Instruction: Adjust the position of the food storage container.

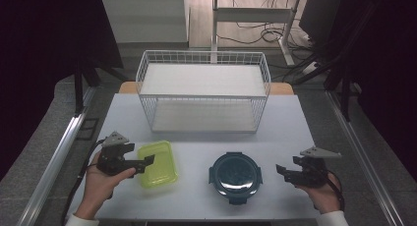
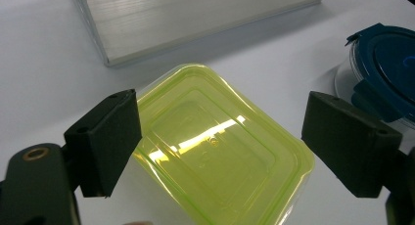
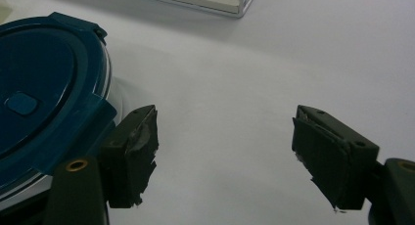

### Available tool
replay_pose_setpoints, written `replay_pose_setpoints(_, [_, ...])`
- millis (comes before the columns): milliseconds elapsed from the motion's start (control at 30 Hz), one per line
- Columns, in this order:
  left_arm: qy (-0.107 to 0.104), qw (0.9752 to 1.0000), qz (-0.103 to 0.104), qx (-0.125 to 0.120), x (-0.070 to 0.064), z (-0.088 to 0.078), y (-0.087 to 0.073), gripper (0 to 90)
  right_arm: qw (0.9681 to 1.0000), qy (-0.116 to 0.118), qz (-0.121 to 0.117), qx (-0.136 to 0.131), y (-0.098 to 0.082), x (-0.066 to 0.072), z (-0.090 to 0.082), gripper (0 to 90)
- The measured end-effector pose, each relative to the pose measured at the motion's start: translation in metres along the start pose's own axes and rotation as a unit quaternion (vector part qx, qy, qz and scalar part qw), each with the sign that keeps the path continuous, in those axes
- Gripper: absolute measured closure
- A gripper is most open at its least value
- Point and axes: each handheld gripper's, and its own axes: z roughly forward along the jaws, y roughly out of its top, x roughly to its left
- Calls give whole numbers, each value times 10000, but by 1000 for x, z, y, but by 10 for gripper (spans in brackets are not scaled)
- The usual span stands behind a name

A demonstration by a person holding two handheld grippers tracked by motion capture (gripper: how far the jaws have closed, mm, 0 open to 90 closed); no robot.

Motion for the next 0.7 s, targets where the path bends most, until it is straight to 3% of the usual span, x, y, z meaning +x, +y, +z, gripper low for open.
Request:
replay_pose_setpoints(233, [-69, 10000, -8, -3, -1, 2, 3, 144, 9998, 39, 78, 151, -2, -3, -3, 281])
replay_pose_setpoints(433, [-111, 9999, 54, 27, -5, 3, 1, 144, 9995, 97, 50, 307, 1, 1, -7, 375])
replay_pose_setpoints(633, [-161, 9999, 30, 6, -6, 2, 1, 144, 9983, 218, -39, 547, 4, 7, -8, 551])
replay_pose_setpoints(700, [-183, 9998, 23, 8, -6, 2, 1, 144, 9976, 253, -16, 640, 7, 8, -7, 687])
